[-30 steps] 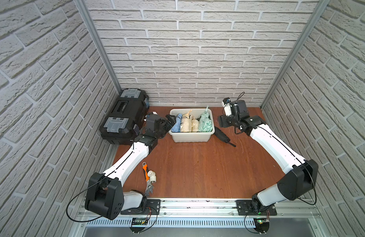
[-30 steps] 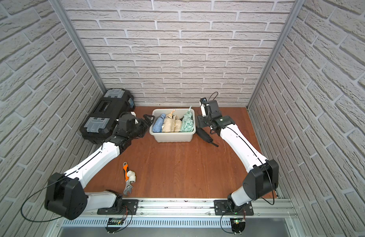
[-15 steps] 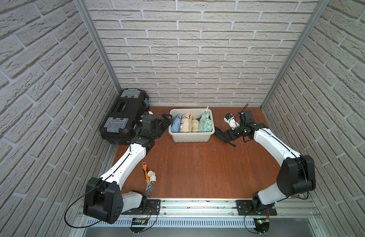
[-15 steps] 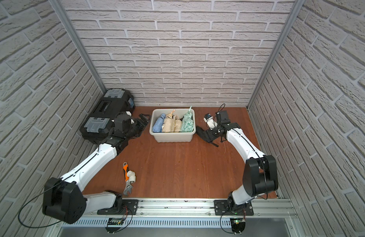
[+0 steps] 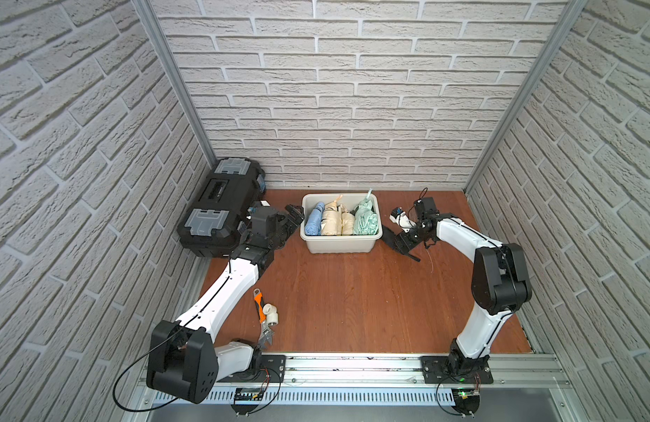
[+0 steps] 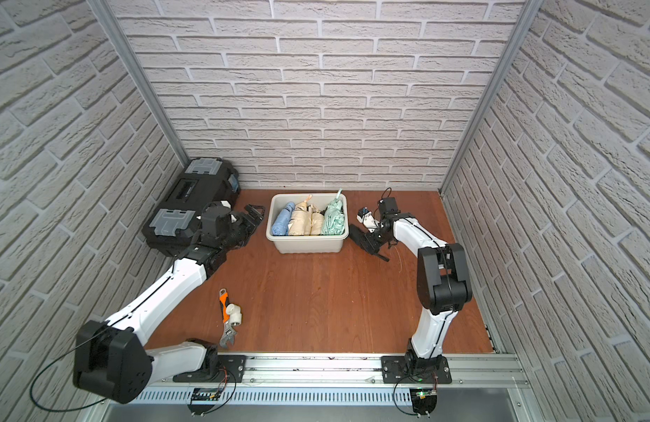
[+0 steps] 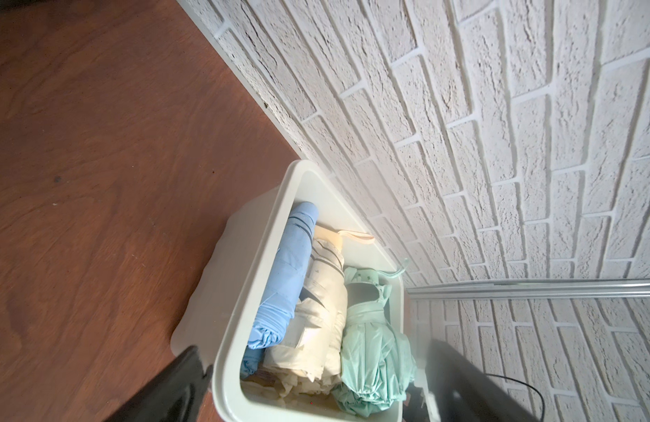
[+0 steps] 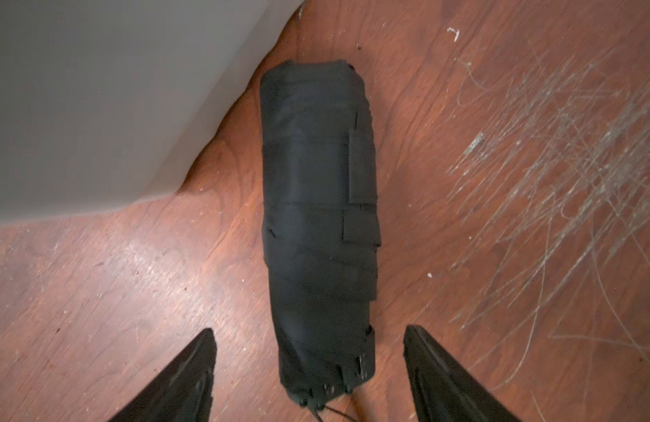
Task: Put the umbrella into the storage box
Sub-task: Pick up the umbrella from the center of the board.
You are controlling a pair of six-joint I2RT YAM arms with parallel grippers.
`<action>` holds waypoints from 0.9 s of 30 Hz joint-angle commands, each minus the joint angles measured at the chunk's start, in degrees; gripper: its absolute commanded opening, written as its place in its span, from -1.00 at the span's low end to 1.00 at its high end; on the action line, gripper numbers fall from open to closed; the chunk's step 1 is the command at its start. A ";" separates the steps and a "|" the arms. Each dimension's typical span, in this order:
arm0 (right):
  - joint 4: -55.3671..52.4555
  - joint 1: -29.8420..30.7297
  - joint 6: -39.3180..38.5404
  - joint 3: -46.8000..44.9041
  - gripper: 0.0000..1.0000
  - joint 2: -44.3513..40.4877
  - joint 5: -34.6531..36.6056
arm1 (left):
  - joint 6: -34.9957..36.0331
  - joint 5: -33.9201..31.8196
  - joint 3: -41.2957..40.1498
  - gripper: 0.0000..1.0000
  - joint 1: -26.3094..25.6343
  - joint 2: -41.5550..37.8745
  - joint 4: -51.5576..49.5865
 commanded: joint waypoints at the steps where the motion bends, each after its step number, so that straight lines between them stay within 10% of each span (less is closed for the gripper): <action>1: -0.09 -0.25 -1.53 2.42 0.64 2.31 -1.38 | 1.04 -0.83 -0.58 0.97 0.63 -1.40 0.23; 27: -6.57 -0.17 -3.73 8.75 0.16 11.51 0.87 | 0.77 -1.61 -2.57 0.97 0.83 -4.99 -1.40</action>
